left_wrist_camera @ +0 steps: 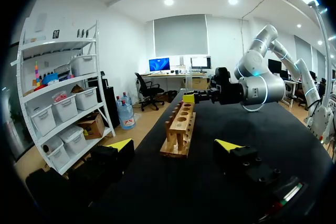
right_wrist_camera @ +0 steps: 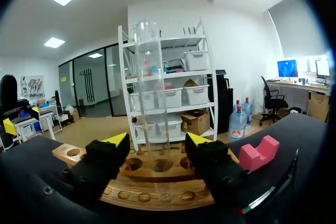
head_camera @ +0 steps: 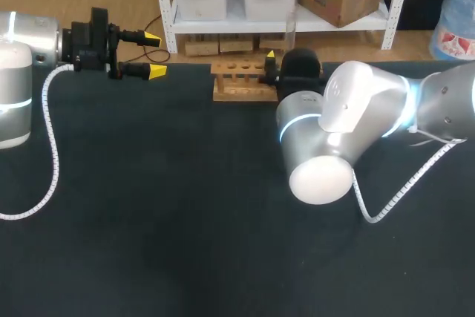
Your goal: Grasp the test tube, adjust it, and insert it.
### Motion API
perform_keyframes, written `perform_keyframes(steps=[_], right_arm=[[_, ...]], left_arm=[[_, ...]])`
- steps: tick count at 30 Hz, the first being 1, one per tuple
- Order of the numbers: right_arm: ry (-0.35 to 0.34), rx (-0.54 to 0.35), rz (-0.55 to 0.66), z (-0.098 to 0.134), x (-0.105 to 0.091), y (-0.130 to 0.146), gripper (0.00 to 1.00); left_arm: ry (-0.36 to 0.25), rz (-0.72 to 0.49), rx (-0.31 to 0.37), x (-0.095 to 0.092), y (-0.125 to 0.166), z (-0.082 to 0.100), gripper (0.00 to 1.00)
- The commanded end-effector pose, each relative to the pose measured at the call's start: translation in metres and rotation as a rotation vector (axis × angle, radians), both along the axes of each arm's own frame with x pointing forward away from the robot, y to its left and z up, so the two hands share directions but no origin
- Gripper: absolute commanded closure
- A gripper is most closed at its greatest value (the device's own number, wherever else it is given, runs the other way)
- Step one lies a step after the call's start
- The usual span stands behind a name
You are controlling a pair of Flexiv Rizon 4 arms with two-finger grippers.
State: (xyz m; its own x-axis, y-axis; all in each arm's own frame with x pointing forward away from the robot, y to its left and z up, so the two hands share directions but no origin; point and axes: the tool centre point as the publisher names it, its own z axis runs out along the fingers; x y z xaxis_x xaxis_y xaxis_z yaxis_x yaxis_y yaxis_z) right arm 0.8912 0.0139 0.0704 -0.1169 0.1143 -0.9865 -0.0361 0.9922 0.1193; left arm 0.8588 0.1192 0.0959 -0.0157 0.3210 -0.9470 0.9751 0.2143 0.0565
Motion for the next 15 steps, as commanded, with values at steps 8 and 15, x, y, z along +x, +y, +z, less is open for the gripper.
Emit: perform_keyframes(steps=[8, 15], right_arm=[[0.019, -0.016, 0.230, 0.016, -0.013, -0.008, 0.00], [0.092, 0.011, 0.444, 0.029, -0.035, -0.018, 0.00]], left_arm=[[-0.002, 0.002, -0.001, -0.001, 0.000, 0.000, 0.00], [-0.002, 0.002, -0.001, -0.001, 0.000, 0.000, 0.00]])
